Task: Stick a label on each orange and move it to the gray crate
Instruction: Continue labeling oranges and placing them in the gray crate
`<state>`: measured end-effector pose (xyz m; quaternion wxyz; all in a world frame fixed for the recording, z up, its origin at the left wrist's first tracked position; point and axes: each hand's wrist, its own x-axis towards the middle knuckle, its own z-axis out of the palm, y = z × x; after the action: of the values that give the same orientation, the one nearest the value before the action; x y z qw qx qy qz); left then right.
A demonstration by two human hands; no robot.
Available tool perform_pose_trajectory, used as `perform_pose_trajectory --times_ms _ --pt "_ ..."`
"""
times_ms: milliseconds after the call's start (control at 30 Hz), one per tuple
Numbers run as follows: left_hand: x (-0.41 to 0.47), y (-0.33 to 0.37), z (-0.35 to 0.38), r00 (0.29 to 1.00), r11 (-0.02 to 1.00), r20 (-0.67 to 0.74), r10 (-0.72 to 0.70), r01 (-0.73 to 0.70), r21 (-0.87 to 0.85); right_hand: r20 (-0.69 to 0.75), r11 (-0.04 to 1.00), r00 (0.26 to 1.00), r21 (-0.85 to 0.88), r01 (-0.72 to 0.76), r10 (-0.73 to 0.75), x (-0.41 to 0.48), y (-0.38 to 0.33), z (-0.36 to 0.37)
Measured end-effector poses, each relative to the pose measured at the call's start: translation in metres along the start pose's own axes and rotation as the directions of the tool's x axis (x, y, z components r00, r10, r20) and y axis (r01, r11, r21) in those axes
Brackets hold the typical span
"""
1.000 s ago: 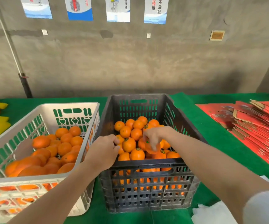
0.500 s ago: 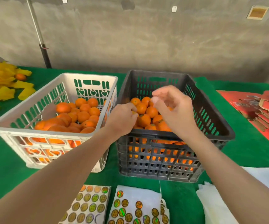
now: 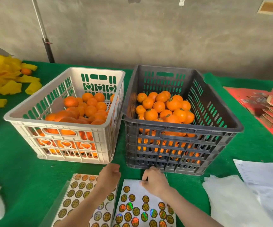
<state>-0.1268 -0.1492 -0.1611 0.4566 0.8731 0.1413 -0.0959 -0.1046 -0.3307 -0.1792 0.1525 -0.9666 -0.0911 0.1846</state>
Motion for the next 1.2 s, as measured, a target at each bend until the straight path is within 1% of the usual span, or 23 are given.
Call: perform_pose_trajectory --times_ms 100,200,233,300,333,367,467,533,600,700,767,833,867,900,933,967,1000,1033,1067,1100,1133,1167,1200 --pt "-0.002 -0.005 0.006 0.992 0.998 0.119 -0.044 0.049 -0.042 -0.094 0.977 0.992 0.186 0.1 -0.083 -0.007 0.006 -0.006" --pt "-0.001 0.002 0.011 0.986 0.998 0.158 -0.054 0.049 0.031 -0.143 0.941 0.977 0.28 0.191 -0.156 -0.017 0.009 -0.015" --pt "-0.001 0.006 0.012 0.987 0.999 0.154 -0.038 0.036 0.016 -0.176 0.936 0.97 0.282 0.212 -0.167 -0.021 0.01 -0.016" --pt "0.001 0.011 0.013 0.99 0.999 0.139 -0.031 0.037 -0.037 -0.311 0.946 0.938 0.226 0.232 -0.156 -0.028 0.008 -0.015" --pt "0.002 0.013 0.013 0.989 0.996 0.143 -0.048 0.059 -0.068 -0.376 0.949 0.915 0.206 0.24 -0.15 -0.032 0.004 -0.013" --pt "0.003 0.015 0.013 0.986 0.991 0.155 -0.068 0.085 -0.101 -0.408 0.947 0.901 0.202 0.249 -0.15 -0.035 -0.002 -0.01" --pt "0.001 0.024 0.016 0.976 0.965 0.176 -0.127 0.162 -0.205 -0.339 0.958 0.935 0.217 0.187 -0.106 -0.038 -0.024 0.0" --pt "0.001 0.024 0.017 0.974 0.955 0.173 -0.146 0.185 -0.233 -0.333 0.959 0.942 0.247 0.137 -0.049 -0.037 -0.033 0.003" --pt "-0.001 0.024 0.015 0.971 0.953 0.199 -0.132 0.18 -0.245 -0.345 0.949 0.937 0.272 0.16 -0.059 -0.035 -0.036 0.005" --pt "-0.001 0.021 0.012 0.966 0.948 0.238 -0.101 0.166 -0.271 -0.35 0.945 0.928 0.243 0.219 -0.125 -0.037 -0.036 0.01" --pt "0.0 0.019 0.01 0.959 0.956 0.267 -0.092 0.16 -0.244 -0.39 0.941 0.909 0.229 0.249 -0.146 -0.041 -0.032 0.013" --pt "-0.002 0.018 0.007 0.951 0.978 0.301 -0.075 0.129 -0.163 -0.432 0.941 0.886 0.2 0.274 -0.166 -0.047 -0.032 0.009" --pt "-0.003 0.018 0.006 0.946 0.993 0.319 -0.055 0.084 -0.079 -0.466 0.934 0.865 0.189 0.304 -0.187 -0.051 -0.036 0.003" --pt "-0.005 0.02 0.005 0.946 0.999 0.323 -0.013 0.002 0.033 -0.517 0.914 0.828 0.191 0.359 -0.217 -0.055 -0.041 -0.005" --pt "-0.008 0.02 0.001 0.955 0.982 0.288 0.064 -0.111 0.151 -0.575 0.878 0.778 0.202 0.434 -0.253 -0.06 -0.05 -0.017" --pt "-0.009 0.018 -0.005 0.962 0.947 0.217 0.166 -0.217 0.238 -0.637 0.825 0.714 0.211 0.524 -0.29 -0.066 -0.062 -0.033" --pt "-0.013 0.019 -0.015 0.956 0.922 0.124 0.267 -0.29 0.255 -0.702 0.754 0.631 0.205 0.624 -0.331 -0.07 -0.075 -0.051" --pt "-0.018 0.022 -0.029 0.93 0.909 0.022 0.366 -0.362 0.205 -0.76 0.674 0.533 0.174 0.718 -0.372 -0.073 -0.088 -0.07" --pt "-0.023 0.025 -0.047 0.879 0.881 -0.082 0.469 -0.458 0.121 -0.801 0.598 0.435 0.124 0.792 -0.411 -0.073 -0.1 -0.09" --pt "-0.028 0.029 -0.067 0.823 0.841 -0.178 0.54 -0.537 0.067 -0.824 0.538 0.351 0.067 0.84 -0.445 -0.07 -0.111 -0.111" --pt "-0.03 0.035 -0.089 0.76 0.8 -0.284 0.585 -0.598 0.048 -0.83 0.508 0.288 0.007 0.861 -0.478 -0.063 -0.123 -0.132" --pt "-0.031 0.041 -0.11 0.698 0.772 -0.384 0.605 -0.632 0.066 -0.821 0.511 0.257 -0.048 0.858 -0.509 -0.053 -0.133 -0.15" --pt "-0.027 0.048 -0.13 0.645 0.756 -0.461 0.609 -0.648 0.093 -0.801 0.541 0.265 -0.086 0.837 -0.537 -0.04 -0.144 -0.166"
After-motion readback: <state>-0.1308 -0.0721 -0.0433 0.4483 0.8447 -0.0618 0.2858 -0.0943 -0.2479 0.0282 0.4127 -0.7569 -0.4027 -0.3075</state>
